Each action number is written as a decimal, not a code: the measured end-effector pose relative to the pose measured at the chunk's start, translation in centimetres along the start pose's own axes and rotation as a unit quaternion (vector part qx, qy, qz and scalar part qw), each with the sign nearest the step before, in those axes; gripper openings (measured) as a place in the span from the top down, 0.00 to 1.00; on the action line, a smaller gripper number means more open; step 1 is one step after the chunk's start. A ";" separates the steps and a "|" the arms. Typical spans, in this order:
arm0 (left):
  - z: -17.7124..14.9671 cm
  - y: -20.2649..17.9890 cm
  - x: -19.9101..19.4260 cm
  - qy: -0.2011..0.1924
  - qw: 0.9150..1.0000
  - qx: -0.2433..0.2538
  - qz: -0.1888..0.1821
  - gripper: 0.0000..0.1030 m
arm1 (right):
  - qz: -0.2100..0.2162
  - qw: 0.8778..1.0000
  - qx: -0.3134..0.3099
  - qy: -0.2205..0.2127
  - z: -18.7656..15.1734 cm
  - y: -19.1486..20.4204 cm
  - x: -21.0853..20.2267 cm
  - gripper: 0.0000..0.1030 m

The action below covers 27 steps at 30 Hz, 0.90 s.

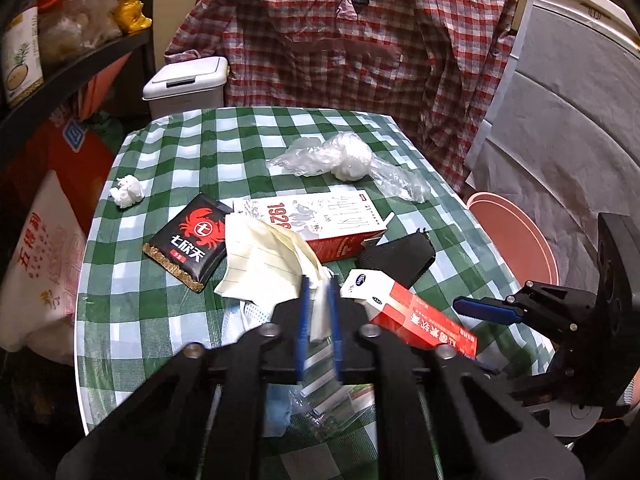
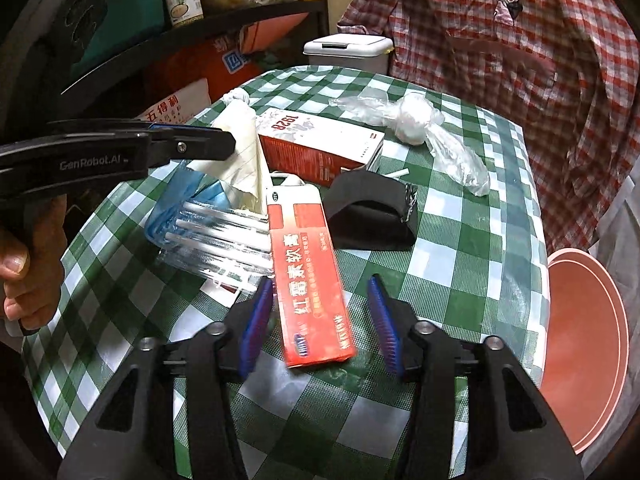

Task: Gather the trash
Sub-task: 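Grasp the red ointment box with the right tool and lift it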

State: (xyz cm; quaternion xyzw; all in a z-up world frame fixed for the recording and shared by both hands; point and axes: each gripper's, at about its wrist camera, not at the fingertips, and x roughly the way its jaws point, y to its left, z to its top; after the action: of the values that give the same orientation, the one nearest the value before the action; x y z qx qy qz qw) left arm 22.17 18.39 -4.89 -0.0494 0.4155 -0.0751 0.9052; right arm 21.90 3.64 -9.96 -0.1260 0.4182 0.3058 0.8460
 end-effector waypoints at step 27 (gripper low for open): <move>1.4 -2.6 -5.9 -0.070 0.997 0.017 0.027 1.00 | -0.037 0.992 0.031 -0.116 -0.1 -3.2 -10.3 0.64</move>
State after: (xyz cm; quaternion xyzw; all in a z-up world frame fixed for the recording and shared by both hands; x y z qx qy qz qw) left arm 19.17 16.92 0.84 -0.0281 0.3514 -0.0535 0.9343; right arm 19.10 -3.17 -2.09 -0.0786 0.3220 0.2732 0.9030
